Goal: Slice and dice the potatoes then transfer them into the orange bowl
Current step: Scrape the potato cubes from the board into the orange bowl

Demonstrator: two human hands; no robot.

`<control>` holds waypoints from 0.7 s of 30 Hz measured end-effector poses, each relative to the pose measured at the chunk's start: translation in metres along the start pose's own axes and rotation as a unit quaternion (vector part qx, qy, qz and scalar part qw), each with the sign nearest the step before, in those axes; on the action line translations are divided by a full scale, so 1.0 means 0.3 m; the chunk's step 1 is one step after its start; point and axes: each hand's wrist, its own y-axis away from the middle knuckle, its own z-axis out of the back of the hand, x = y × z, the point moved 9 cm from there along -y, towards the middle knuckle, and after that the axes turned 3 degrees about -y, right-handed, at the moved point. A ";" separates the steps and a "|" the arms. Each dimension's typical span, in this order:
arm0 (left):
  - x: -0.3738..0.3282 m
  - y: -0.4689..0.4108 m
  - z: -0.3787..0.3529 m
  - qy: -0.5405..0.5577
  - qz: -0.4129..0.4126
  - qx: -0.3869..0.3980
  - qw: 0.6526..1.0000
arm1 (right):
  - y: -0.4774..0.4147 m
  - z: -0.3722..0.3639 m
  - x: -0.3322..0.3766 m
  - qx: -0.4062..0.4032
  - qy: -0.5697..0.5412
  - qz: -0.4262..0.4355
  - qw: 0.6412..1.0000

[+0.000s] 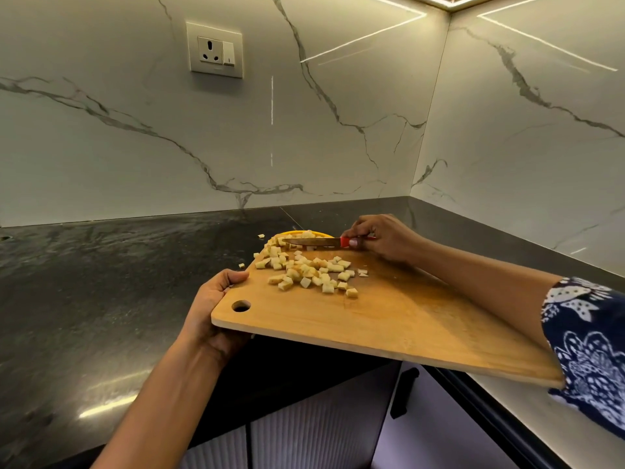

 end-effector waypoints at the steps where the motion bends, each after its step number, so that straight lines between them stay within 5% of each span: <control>1: -0.002 0.000 0.002 -0.001 -0.003 -0.003 1.000 | -0.010 -0.002 -0.012 0.002 -0.001 -0.004 1.000; 17: -0.015 0.050 -0.021 -0.003 -0.037 -0.014 0.999 | -0.043 0.126 -0.101 -0.034 0.000 -0.018 0.999; 21: -0.014 0.062 -0.025 -0.001 -0.037 -0.012 0.999 | 0.022 0.112 -0.138 0.015 0.011 -0.016 1.000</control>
